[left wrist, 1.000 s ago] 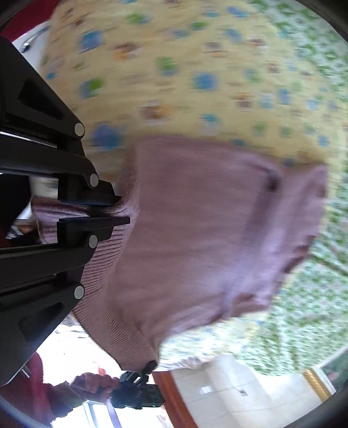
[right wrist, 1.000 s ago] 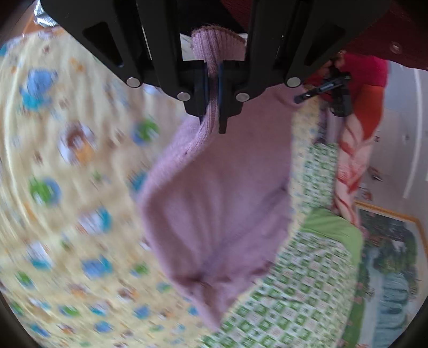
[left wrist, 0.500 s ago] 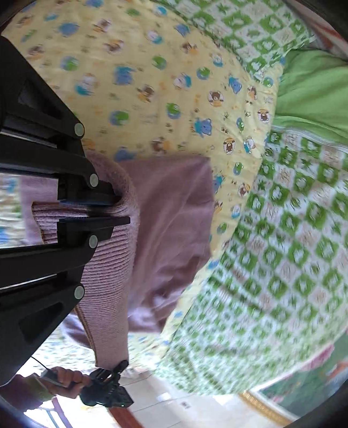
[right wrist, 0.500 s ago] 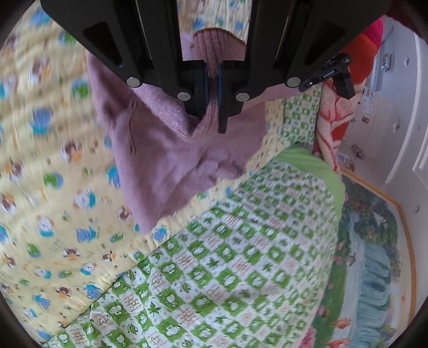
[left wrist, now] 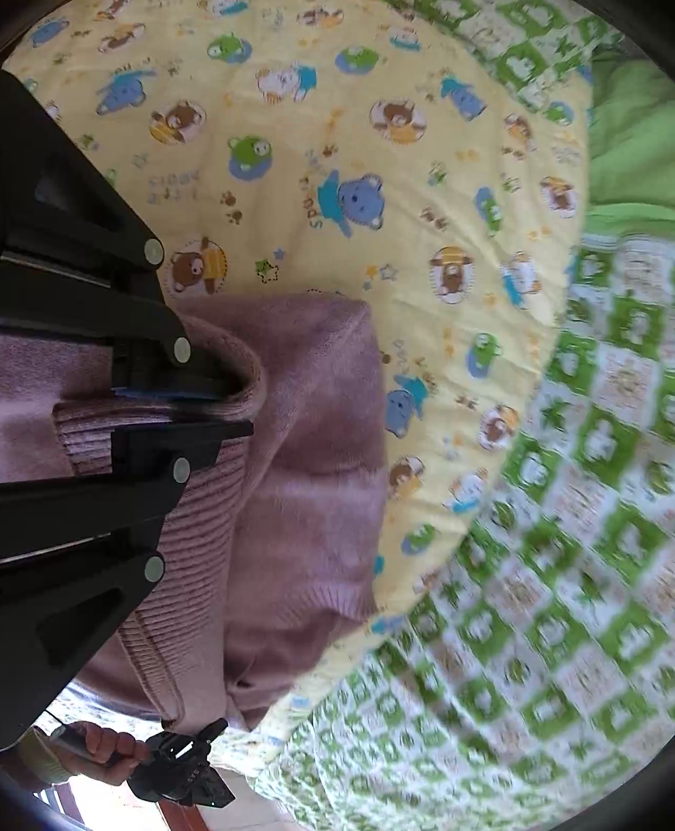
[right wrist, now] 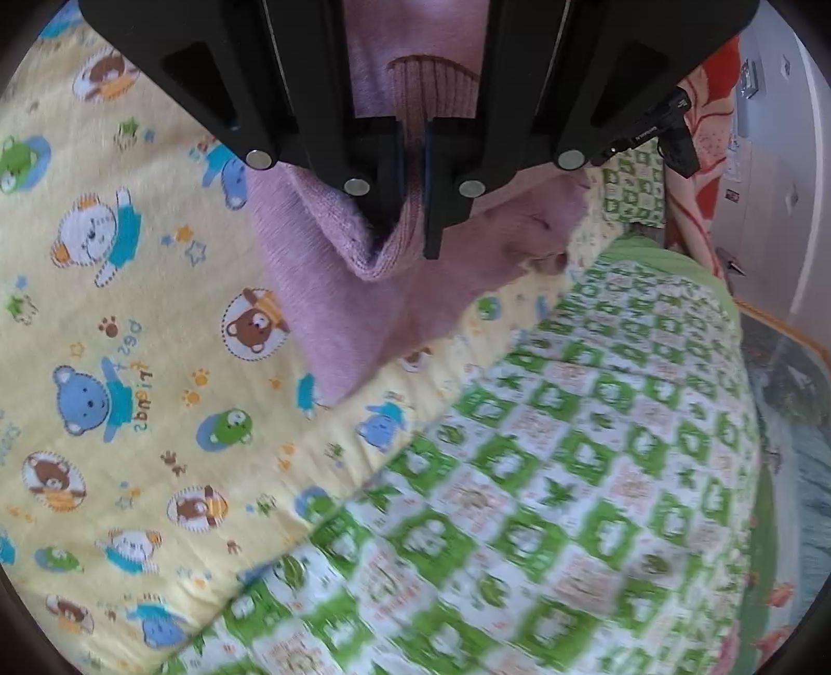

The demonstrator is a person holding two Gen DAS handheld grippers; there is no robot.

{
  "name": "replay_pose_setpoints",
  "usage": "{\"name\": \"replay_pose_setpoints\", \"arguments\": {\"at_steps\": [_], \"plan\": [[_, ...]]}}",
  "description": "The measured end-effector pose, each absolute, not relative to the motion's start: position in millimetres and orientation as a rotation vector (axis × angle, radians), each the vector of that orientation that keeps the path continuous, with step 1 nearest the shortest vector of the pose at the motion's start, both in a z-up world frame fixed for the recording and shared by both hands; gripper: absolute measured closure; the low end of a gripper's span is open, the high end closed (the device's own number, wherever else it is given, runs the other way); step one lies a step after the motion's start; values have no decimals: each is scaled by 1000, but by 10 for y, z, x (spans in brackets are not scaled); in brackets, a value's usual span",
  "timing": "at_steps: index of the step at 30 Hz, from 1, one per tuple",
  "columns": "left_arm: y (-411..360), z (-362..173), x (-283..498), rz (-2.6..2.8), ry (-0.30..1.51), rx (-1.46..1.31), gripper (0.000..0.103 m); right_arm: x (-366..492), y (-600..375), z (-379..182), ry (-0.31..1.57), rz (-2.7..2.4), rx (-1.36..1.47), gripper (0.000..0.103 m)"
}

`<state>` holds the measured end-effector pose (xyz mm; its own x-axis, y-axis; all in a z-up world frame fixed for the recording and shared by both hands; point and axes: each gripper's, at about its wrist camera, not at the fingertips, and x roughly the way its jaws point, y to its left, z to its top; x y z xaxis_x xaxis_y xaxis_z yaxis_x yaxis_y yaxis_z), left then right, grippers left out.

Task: Fold small clothes

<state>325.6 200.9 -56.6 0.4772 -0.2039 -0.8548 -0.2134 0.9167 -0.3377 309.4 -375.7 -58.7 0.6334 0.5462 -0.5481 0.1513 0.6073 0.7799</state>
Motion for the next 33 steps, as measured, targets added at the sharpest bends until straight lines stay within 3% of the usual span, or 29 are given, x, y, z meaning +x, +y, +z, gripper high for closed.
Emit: {"name": "replay_pose_setpoints", "arguments": {"at_steps": [9,12,13,14,15,16,20,24,29,33], "plan": [[2005,-423,3363,-42,1038,-417,92,3187,-3897,-603,889,287,1041,92],[2003,-303,3269,-64,1026,-405,90,3132,-3895,-531,881,275,1048,82],[1997,-273,3238,-75,1030,-395,81,3078,-3927,-493,858,264,1060,77],[2005,-254,3221,-67,1036,-382,60,3027,-3980,-464,824,241,1074,63],[2039,-223,3210,-10,1026,-347,46,2978,-4041,-427,786,216,1090,49],[2093,-159,3145,33,1013,-319,34,2943,-4090,-401,759,199,1098,44],[2285,56,3026,69,969,-367,36,2803,-4239,-228,703,172,1087,44],[1765,236,2678,-125,964,-283,35,2561,-3749,169,675,298,836,44],[682,-264,2501,-391,1106,-109,35,2395,-2549,86,839,559,391,44],[288,-720,2709,-427,1178,-10,39,2605,-2046,-303,979,692,271,44]]}}
